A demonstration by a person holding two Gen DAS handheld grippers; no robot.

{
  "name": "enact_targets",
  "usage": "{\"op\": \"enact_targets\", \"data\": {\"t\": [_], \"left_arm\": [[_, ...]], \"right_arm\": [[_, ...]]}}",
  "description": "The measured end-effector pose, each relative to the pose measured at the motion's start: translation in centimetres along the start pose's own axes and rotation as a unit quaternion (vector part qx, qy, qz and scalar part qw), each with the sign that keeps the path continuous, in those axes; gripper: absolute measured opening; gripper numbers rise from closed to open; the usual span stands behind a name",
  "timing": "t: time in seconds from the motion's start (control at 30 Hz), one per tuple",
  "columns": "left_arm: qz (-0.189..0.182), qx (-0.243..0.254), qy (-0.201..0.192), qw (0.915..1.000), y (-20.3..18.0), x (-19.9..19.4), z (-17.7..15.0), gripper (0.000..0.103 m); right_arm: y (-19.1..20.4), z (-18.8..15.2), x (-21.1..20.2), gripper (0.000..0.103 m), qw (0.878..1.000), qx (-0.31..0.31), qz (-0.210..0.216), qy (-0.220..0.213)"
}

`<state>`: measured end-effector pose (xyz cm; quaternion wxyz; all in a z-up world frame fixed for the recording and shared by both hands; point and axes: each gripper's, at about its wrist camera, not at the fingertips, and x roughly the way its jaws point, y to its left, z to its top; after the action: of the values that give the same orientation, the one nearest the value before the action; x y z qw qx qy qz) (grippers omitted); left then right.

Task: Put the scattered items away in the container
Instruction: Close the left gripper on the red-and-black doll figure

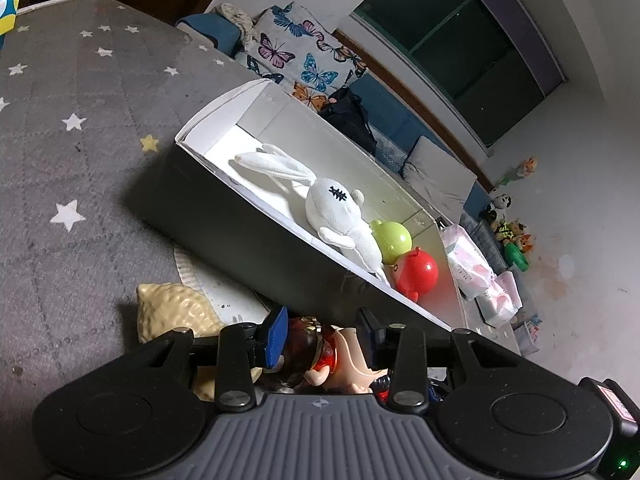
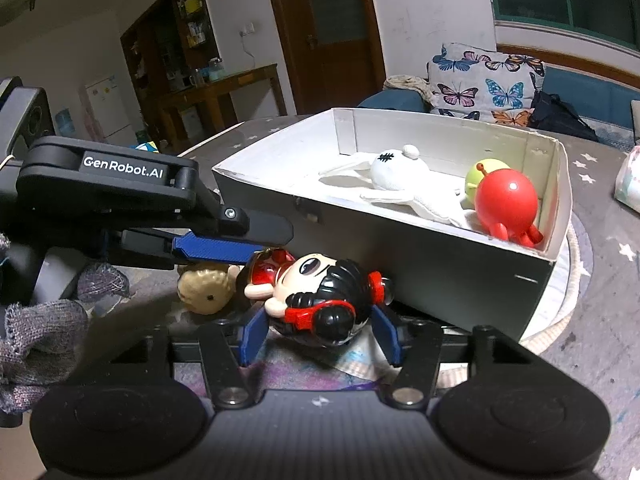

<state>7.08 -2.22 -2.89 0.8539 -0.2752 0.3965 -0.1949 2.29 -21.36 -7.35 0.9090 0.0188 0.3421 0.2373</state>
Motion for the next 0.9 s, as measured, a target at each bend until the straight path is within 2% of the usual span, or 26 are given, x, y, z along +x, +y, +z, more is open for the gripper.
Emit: {"op": "enact_targets", "data": {"t": [0.3, 0.53, 0.7, 0.9], "left_arm": [[-0.019, -0.034, 0.031, 0.9988, 0.3, -0.5, -0.7, 0.041], [-0.028, -0.031, 0.029, 0.9987, 0.7, -0.3, -1.0, 0.041], [-0.02, -0.012, 0.023, 0.9995, 0.2, -0.5, -1.3, 0.041], [-0.023, -0.017, 0.028, 0.9992, 0.3, -0.9, -1.6, 0.041]], "right_arm": [[-0.7, -0.4, -0.8, 0.057, 1.0, 0.002, -0.003, 0.001], [-0.9, -0.4, -0.9, 0.057, 1.0, 0.011, 0.002, 0.001], [-0.8, -0.5, -0.9, 0.055, 1.0, 0.011, 0.001, 0.001], [-0.2, -0.6, -1.4, 0.053, 1.0, 0.002, -0.006, -0.003]]}}
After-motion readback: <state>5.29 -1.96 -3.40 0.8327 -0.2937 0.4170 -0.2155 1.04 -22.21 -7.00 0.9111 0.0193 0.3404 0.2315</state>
